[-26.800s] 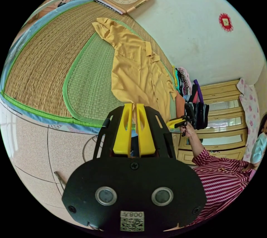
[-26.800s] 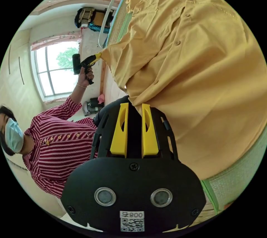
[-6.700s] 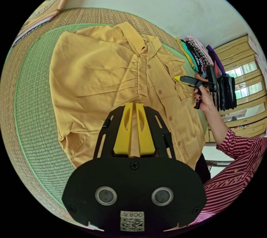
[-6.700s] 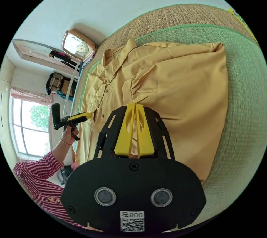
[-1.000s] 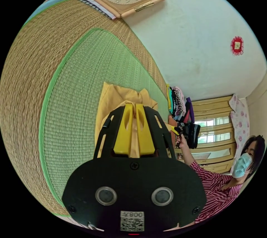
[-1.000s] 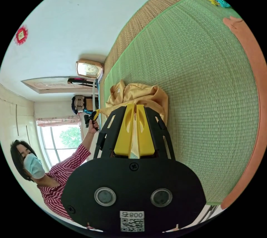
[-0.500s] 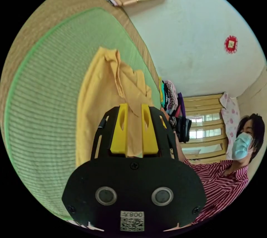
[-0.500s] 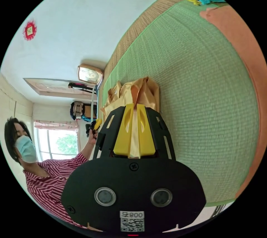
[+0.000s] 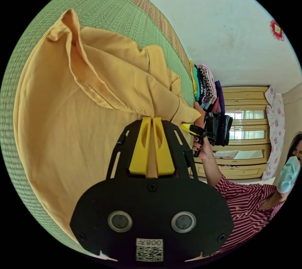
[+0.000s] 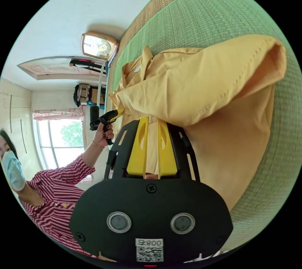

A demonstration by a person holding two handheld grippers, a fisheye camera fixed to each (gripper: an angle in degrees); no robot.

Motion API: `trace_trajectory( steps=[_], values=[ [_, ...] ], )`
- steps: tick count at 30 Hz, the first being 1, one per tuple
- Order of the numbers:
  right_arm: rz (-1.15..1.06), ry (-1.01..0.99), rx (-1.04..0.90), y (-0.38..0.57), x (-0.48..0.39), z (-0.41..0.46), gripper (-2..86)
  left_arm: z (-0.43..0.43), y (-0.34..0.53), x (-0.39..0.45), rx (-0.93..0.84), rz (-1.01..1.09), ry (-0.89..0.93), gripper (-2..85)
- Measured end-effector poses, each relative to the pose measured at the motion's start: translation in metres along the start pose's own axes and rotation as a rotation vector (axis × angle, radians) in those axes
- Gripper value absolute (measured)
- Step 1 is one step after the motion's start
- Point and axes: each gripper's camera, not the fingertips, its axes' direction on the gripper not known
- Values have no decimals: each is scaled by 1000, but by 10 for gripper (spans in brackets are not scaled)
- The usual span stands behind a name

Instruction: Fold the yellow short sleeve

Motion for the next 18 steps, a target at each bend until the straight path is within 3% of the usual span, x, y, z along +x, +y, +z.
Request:
trace_trajectory(
  steps=[18],
  values=[
    [-177,20,167,-69,-73,-17,19,-60,-71,90,165,74,86,16]
  ],
)
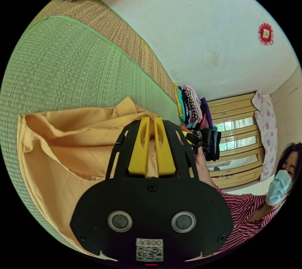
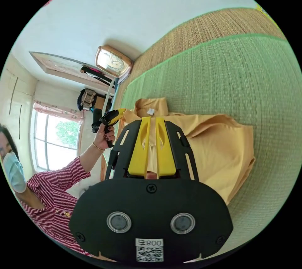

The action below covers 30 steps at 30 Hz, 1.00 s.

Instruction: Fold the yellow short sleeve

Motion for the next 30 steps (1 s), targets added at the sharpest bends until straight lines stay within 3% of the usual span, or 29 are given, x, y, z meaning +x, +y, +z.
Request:
trace_trajectory(
  steps=[6,12,19,30],
  values=[
    [-45,83,-135,52,-18,31,7,-13,31,26,-43,87,-4,24],
    [-32,114,-250,60,-12,84,2,-9,77,30,-168,48,-58,19],
    [-83,170,-195,14,-32,85,1,4,70,46,-212,33,-153,7],
    [-150,146,-27,-30,-60,18,3,-1,42,100,-28,152,-223,41]
  ],
)
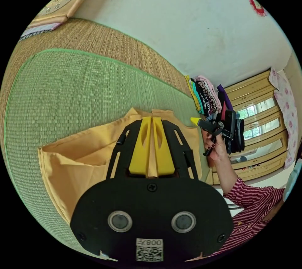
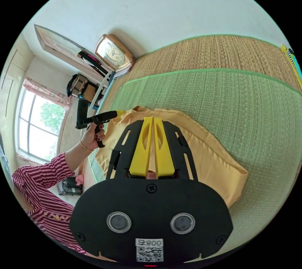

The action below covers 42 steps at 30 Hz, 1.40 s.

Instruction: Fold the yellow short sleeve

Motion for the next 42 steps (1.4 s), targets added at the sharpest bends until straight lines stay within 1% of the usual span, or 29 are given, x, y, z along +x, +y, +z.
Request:
trace_trajectory(
  steps=[2,6,8,12,14,15,17,19,21,23,27,31,34,42],
  values=[
    [0,-18,0,13,2,-9,4,-6,12,6,32,0,14,55],
    [26,-13,7,69,13,-43,8,-21,43,10,71,10,23,72],
    [59,-7,14,99,23,-62,10,-26,63,8,27,15,-49,81],
    [165,-35,6,161,51,-93,14,-13,77,2,-94,-29,-78,91],
    [208,-35,-5,180,60,-99,16,-1,74,2,-145,-64,-160,96],
    [233,-33,-7,190,64,-103,18,-1,73,2,-139,-80,-175,97],
    [258,-26,-2,202,67,-111,21,-8,67,5,-35,-126,-195,101],
    [279,10,-2,218,68,-125,28,-16,66,5,22,-167,-216,102],
    [301,20,11,231,71,-140,36,-24,74,5,69,-196,-184,103],
    [334,44,26,248,76,-157,47,-29,96,9,90,-197,-107,104],
    [414,74,45,290,87,-185,71,-25,149,26,-5,-154,-105,102],
    [460,58,30,320,95,-191,75,-35,220,39,2,-192,-105,96],
    [453,82,-17,324,99,-184,70,-37,257,46,-4,-241,-154,89],
    [467,62,-69,333,120,-175,19,-11,293,60,-114,-298,-276,62]
  ],
)
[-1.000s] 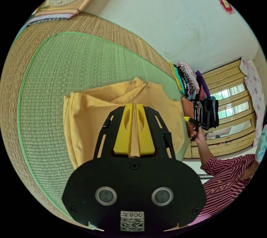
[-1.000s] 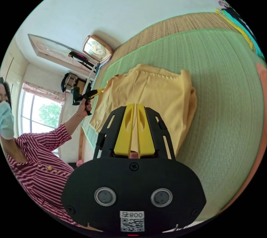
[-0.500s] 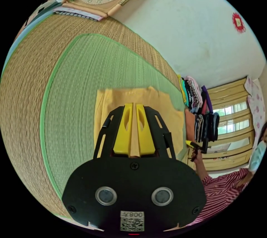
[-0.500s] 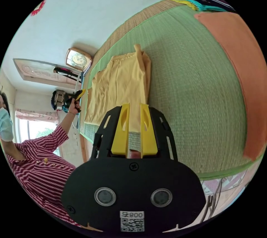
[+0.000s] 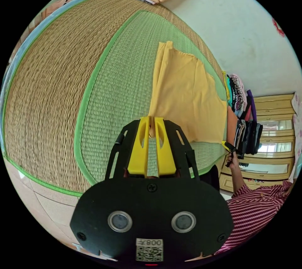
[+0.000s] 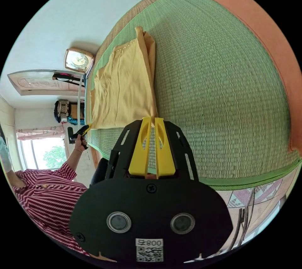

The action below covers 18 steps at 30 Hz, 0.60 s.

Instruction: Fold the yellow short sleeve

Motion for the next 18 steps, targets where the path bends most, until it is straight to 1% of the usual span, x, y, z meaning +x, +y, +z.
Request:
trace_trajectory(
  steps=[3,4,6,9,11,12,14,15,17,18],
  values=[
    [1,-22,-6,7,8,-6,9,4,10,12,12,15,-37,47],
    [2,-40,5,10,11,-10,8,3,14,22,35,36,-63,41],
    [0,-66,20,12,14,-15,6,3,19,42,72,99,-52,46],
    [-2,-86,22,13,17,-20,4,25,26,95,55,276,81,59],
    [-1,-122,31,13,18,-24,4,60,30,152,-23,456,202,70],
    [0,-147,39,13,19,-27,4,70,31,168,-47,504,227,73],
    [-9,-184,49,12,17,-34,4,113,41,235,-149,708,307,85],
    [-17,-196,51,11,14,-37,4,123,44,251,-169,758,314,88],
    [-35,-204,45,8,9,-43,4,157,58,310,-233,937,307,103],
    [-47,-207,42,7,5,-47,4,164,62,323,-247,983,296,107]
  ],
)
